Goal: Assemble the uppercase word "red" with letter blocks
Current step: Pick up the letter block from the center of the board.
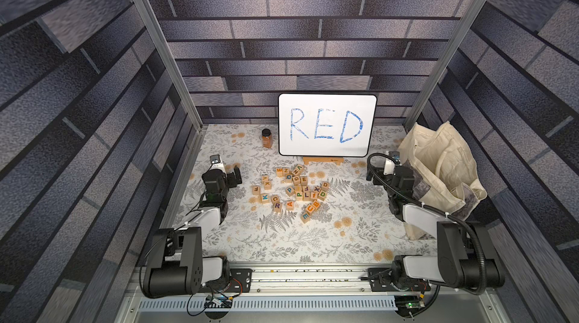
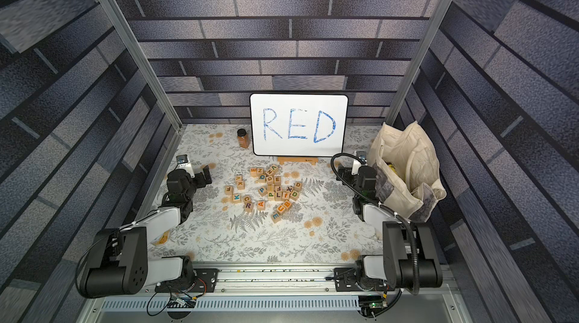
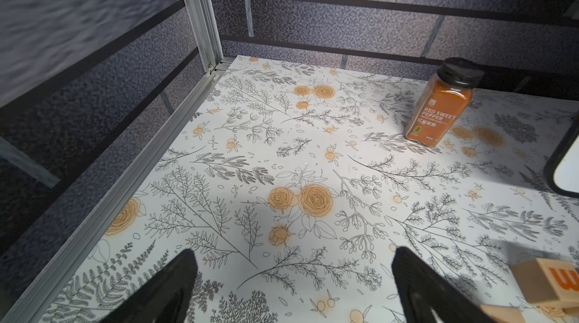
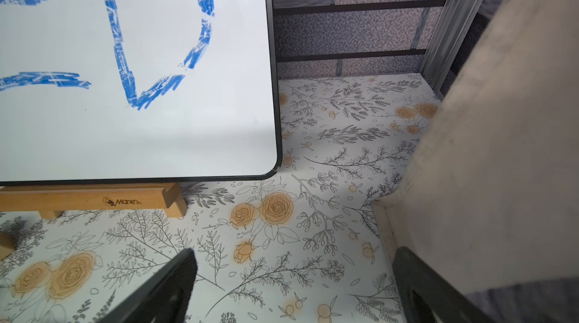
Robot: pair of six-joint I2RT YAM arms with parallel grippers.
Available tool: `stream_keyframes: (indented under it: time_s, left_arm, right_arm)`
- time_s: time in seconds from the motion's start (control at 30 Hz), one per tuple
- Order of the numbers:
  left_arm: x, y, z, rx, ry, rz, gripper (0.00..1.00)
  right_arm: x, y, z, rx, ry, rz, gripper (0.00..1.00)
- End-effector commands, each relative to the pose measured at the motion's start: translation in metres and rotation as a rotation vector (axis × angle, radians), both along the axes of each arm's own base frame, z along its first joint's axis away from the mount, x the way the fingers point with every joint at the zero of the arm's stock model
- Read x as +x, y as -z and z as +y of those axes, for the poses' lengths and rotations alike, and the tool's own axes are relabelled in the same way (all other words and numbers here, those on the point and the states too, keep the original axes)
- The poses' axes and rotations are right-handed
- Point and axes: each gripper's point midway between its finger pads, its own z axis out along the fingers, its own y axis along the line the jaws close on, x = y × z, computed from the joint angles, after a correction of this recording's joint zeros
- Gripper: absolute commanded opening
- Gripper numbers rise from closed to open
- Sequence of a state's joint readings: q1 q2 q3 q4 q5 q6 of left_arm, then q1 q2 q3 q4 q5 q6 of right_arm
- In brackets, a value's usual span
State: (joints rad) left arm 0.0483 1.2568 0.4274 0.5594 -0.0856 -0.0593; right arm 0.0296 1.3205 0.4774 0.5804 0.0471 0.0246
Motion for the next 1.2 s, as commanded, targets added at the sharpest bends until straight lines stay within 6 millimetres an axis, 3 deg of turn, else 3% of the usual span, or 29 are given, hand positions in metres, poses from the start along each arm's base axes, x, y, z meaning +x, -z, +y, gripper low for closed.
stream_keyframes:
  time_s: [0.0, 0.37, 0.67, 0.9, 1.17]
  left_arm:
    - [-0.012, -0.003, -0.006, 0.011, 0.011, 0.049, 1.0]
    - [-0.045, -0.027, -0.069, 0.044, 0.188, 0.1, 1.0]
    - [-0.063, -0.038, -0.12, 0.079, 0.315, 0.196, 1.0]
    - [-0.07, -0.043, -0.147, 0.09, 0.33, 0.294, 1.0]
    - [-0.08, -0.036, -0.181, 0.071, 0.348, 0.442, 1.0]
  right_arm:
    - [-0.005, -0.002, 0.0, 0.029, 0.017, 0.072, 1.0]
    - [-0.009, -0.039, 0.034, 0.093, -0.066, 0.228, 1.0]
    - [-0.02, -0.043, 0.066, 0.158, -0.129, 0.372, 1.0]
    - [-0.032, -0.049, 0.097, 0.21, -0.195, 0.416, 1.0]
    - [-0.053, -0.057, 0.136, 0.212, -0.302, 0.497, 1.0]
